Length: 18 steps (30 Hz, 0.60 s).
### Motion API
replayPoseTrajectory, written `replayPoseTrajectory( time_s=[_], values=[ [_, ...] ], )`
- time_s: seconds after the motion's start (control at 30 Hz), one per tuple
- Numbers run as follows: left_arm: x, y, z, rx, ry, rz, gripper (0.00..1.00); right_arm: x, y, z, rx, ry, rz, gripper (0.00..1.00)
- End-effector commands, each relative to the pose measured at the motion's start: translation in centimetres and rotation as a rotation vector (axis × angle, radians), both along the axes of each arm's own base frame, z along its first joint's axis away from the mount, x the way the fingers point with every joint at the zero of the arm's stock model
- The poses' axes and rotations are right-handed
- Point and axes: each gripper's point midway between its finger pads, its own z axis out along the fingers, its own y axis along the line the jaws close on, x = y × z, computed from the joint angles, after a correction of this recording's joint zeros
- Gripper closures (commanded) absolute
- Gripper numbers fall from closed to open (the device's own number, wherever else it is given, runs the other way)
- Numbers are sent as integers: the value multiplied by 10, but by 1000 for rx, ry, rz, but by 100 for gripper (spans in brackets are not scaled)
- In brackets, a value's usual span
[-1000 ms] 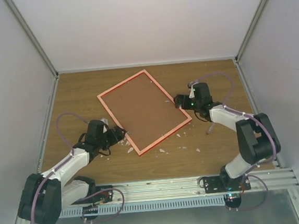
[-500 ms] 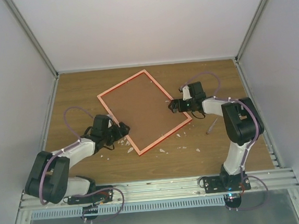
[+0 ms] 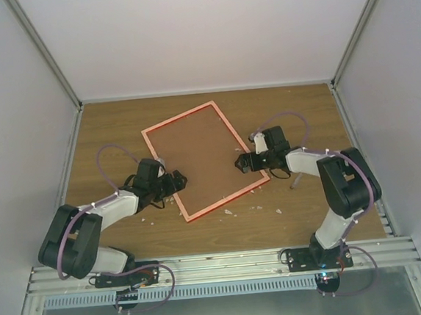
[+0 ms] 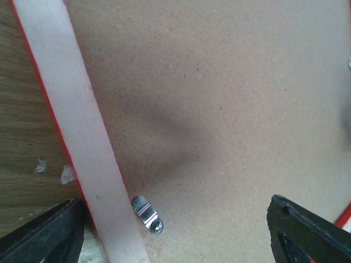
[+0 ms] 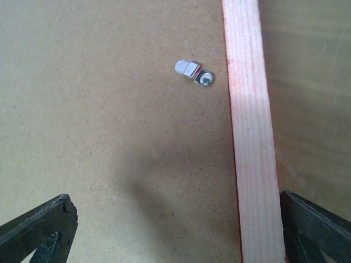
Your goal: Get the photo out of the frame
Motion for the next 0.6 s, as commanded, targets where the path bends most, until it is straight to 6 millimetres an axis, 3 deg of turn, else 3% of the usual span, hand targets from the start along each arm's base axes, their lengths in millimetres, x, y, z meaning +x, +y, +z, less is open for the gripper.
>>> replayPoseTrajectory(
  time_s=[0.0, 0.2, 0.33, 0.57],
  values=[
    [-1, -13, 12, -17, -39, -60, 10, -57, 23, -4, 47, 129, 89, 0],
    [-17, -7, 12, -13, -24, -61, 10, -96, 28, 3, 69, 162, 89, 0],
    [-29, -3, 13, -28, -21, -60, 10, -112, 22, 5, 80, 173, 53, 0],
    [-39, 15, 23, 5, -55, 9, 7, -107, 1, 16, 12, 113, -41, 0]
  ],
)
